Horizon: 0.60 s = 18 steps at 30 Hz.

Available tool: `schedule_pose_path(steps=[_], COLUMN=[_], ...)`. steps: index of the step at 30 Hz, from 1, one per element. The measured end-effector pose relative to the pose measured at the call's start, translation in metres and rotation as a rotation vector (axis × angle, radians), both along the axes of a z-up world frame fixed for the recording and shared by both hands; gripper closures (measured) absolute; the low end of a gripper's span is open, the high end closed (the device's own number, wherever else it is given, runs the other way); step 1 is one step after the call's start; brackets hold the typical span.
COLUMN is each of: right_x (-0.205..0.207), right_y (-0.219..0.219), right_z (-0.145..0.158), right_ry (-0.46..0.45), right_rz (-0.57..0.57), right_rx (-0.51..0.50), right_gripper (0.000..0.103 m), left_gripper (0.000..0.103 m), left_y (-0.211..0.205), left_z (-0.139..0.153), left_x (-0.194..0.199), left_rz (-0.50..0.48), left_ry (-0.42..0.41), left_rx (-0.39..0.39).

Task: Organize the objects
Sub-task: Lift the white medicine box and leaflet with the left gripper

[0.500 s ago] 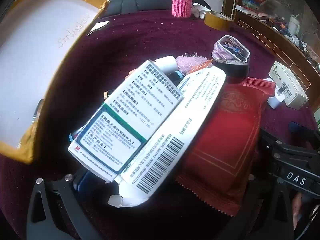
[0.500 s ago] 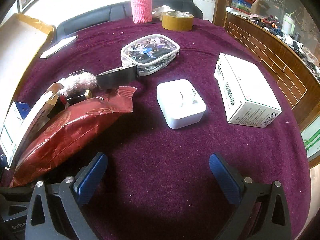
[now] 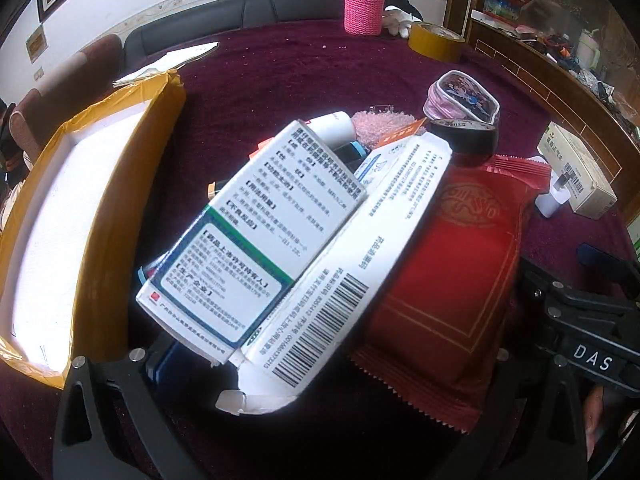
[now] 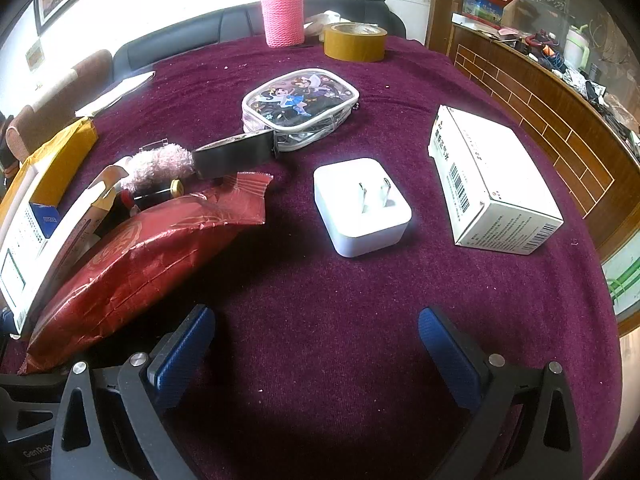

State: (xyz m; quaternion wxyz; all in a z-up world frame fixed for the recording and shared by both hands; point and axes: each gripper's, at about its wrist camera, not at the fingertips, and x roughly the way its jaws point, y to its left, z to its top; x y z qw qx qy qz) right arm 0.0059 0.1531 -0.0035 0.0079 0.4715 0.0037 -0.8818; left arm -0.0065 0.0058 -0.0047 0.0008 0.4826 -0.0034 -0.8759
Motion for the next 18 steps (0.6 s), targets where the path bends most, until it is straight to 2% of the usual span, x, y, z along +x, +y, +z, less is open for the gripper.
schedule_pose_path(steps=[14,18], right_x=[0.0004,0.0019], right_y=[0.0027,0.0030], right_z=[0.0013,0.0009], right_ry=[0.000,0.001], right_rz=[0.000,0.004], right_rx=[-0.006,-0.009], right_gripper=[0.000,0.000], left_gripper=[0.000,0.000], left_y=[-0.0005,-0.0052], left_z=[0.0000,0.0026], left_x=[-0.0007,-0.0028], left_rz=[-0.005,-0.094], left_ry=[-0.001,-0.015], left_rx=[0.000,0.020])
